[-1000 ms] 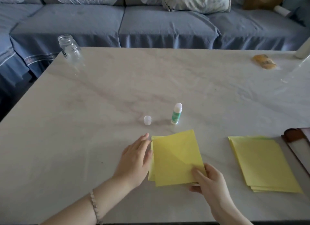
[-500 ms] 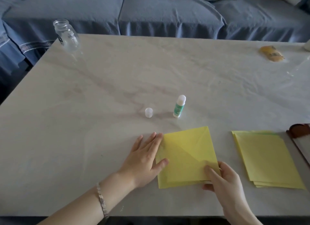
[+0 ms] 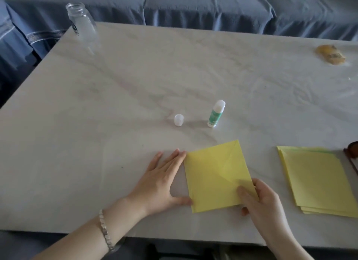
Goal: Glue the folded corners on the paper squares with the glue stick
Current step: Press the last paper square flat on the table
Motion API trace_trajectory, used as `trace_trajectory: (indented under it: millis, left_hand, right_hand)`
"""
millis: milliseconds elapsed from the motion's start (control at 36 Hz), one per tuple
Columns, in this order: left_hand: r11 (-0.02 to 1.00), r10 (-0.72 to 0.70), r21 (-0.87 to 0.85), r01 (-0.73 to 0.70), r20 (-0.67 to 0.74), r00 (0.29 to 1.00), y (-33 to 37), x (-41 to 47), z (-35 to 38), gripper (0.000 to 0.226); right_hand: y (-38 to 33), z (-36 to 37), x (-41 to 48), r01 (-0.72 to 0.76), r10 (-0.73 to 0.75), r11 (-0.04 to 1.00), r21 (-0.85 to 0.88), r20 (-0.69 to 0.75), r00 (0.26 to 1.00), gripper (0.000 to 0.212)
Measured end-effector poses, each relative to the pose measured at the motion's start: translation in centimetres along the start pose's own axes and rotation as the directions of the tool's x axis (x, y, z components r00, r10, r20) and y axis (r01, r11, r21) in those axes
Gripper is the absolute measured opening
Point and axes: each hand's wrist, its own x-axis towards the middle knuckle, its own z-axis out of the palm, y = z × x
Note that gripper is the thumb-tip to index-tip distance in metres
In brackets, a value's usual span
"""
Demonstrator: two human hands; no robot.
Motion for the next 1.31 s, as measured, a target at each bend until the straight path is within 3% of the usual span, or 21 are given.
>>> trace_trajectory:
  millis: [306,667,1306]
  left_hand:
    - [0.998,-0.063,0.005,0.064,-0.104,0.993,0.0,-0.6,0.3,0.099]
    - [0.997,0.006,0.073,0.006,-0.171,0.985,0.0,-0.8,0.7,0.062]
    - [0.986,-0.056,0.148,0.08,-0.159,0.986,0.5,-0.8,0.9,0.064]
  right_hand:
    - [0.0,0.3,-0.2,0.049,-0.045,0.989,-0.141,0.028,0.999,0.014]
    - [0.1,0.7,-0.6,0.025,-0.027,0.991,-0.135,-0.014,1.0,0.014]
    - [0.4,1.0,-0.9,0.034,-0.039,0.986,-0.166,-0.03,0.999,0.013]
